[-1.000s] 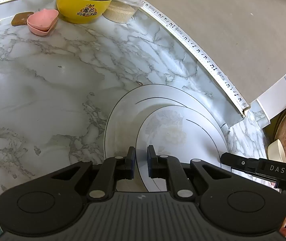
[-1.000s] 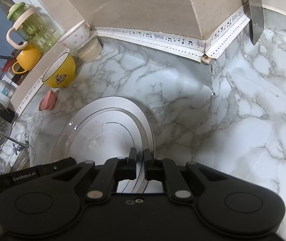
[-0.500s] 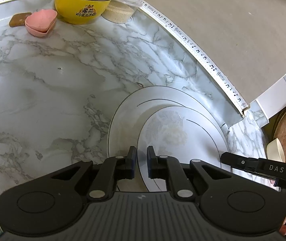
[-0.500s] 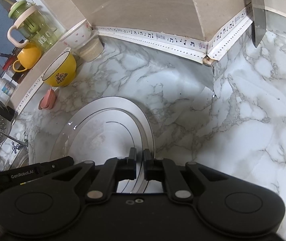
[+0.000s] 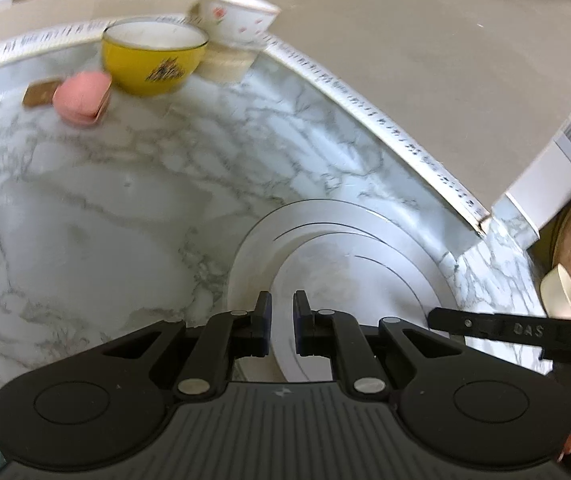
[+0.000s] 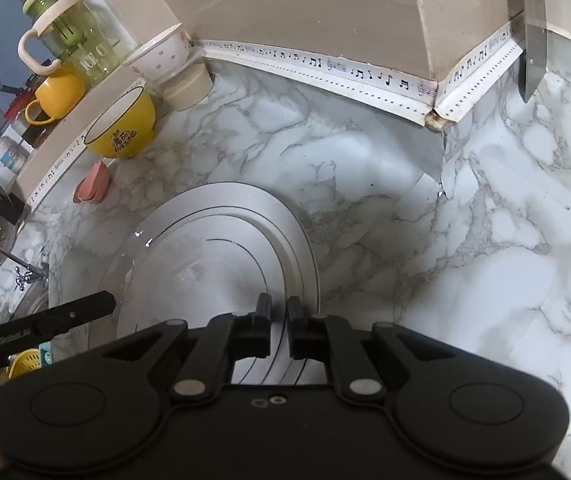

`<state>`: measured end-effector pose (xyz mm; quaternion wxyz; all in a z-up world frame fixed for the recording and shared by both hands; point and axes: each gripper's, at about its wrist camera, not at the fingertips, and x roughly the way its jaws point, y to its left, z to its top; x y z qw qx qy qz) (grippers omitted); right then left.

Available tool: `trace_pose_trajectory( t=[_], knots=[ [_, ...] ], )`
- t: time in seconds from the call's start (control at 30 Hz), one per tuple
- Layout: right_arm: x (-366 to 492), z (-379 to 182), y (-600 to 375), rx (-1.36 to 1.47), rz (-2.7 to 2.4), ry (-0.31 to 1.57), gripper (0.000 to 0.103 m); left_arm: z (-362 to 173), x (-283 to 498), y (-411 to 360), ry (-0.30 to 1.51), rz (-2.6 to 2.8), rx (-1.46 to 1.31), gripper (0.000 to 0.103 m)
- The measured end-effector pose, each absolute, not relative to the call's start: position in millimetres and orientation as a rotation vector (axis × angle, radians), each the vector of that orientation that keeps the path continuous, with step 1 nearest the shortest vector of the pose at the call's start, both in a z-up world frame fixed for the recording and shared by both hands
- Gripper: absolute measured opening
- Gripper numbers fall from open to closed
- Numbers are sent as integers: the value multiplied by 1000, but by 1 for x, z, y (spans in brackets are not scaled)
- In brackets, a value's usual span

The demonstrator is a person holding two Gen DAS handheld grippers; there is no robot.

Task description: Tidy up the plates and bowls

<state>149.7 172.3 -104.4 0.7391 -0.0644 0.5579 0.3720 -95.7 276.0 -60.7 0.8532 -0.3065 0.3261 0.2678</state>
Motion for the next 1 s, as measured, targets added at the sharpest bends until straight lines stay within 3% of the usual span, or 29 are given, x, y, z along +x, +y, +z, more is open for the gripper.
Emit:
trace_pose_trajectory(
  t=[0.17,0.83,0.93,1.0],
  knots=[
    [146,-99,173,-158,808,1193,20,-59,-89,265,703,531,-609,10],
    [94,-57,168,-245,810,1037,36,-46,-80,238,701,429,-441,11],
    [86,-46,163,-248,798,1003,43,-41,-81,235,689,413,-422,24],
    [80,-39,156,-246,780,982,50,-37,-83,233,674,397,-409,42]
  ],
)
